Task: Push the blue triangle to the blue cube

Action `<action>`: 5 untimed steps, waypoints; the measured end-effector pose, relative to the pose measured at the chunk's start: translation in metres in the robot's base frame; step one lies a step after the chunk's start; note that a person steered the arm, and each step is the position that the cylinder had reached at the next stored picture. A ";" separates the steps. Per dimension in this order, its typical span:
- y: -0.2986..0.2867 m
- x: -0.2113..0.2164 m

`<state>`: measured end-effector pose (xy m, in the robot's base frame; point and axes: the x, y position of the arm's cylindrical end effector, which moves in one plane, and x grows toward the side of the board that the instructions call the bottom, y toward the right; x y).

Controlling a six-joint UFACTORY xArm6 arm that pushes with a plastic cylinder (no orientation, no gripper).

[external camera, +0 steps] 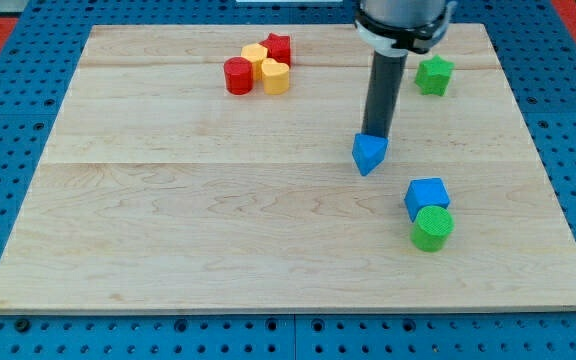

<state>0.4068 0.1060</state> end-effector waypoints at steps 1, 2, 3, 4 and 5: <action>0.015 0.008; 0.024 -0.013; -0.010 -0.027; -0.064 -0.027; -0.097 -0.022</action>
<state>0.3851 0.0091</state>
